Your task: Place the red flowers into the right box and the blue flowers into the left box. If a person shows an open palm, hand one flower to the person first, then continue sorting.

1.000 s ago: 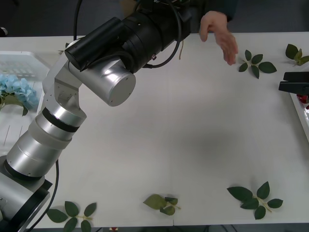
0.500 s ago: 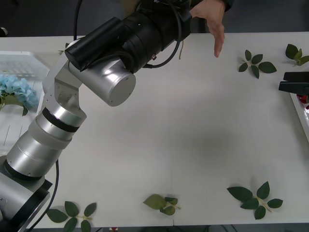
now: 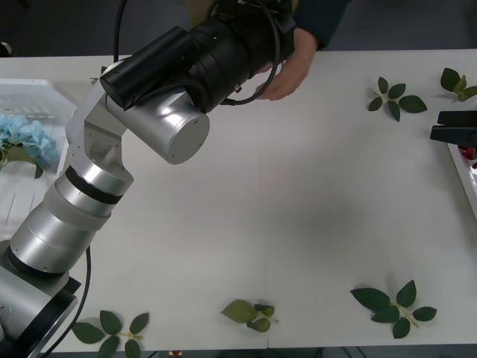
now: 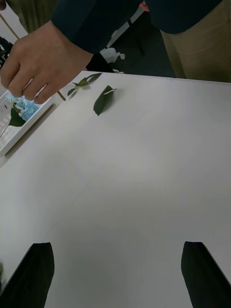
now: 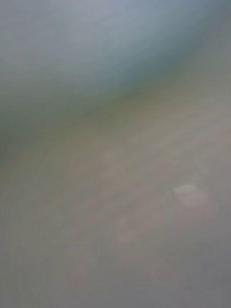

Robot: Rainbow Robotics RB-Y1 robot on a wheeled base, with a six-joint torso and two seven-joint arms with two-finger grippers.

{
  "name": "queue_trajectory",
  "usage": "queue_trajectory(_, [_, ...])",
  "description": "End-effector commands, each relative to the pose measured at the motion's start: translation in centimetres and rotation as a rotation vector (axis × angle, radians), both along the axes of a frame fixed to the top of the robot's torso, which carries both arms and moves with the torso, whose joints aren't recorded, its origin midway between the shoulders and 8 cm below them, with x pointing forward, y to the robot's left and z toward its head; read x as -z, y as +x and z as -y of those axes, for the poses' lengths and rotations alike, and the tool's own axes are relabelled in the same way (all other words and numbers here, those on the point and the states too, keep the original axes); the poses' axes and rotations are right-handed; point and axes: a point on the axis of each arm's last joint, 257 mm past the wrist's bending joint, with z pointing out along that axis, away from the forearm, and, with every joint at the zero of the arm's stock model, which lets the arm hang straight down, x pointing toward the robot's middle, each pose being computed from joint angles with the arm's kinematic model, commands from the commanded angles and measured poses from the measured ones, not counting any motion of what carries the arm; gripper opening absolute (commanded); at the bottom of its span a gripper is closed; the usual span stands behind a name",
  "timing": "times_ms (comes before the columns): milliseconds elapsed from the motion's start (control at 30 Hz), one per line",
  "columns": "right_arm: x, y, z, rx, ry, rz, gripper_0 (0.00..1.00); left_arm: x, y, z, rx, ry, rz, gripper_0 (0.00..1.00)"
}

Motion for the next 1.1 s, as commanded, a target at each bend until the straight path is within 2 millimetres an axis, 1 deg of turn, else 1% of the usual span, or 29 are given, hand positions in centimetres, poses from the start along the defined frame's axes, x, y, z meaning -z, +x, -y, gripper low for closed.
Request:
queue_trajectory(33, [-2.30,0.70,-1.49,-0.033,0.003,0.075,0.76,-3.42,-1.00,1.20,0.016,0.002,0.092,0.00])
queue_trajectory(567, [-2.19,0.84,-1.55,-0.030,0.001,0.076,0.76,-3.06,-1.14,1.39,0.021,0.005,0.087,0.00])
queue_trajectory(600, [-2.19,0.84,-1.55,-0.030,0.001,0.076,0.77,-2.97,-1.22,1.52,0.024,0.006,0.085,0.01])
queue_trajectory(633, [-2.17,0.84,-1.60,-0.030,0.002,0.076,0.76,-2.85,-1.24,1.55,0.025,0.006,0.082,0.21])
queue_trajectory(667, [-2.19,0.84,-1.55,-0.030,0.001,0.076,0.76,-2.97,-1.22,1.52,0.024,0.005,0.084,1.00])
queue_trajectory(1100, [-2.06,0.80,-1.55,-0.029,0.001,0.072,0.76,-2.88,-1.37,1.76,0.034,-0.004,0.073,1.00])
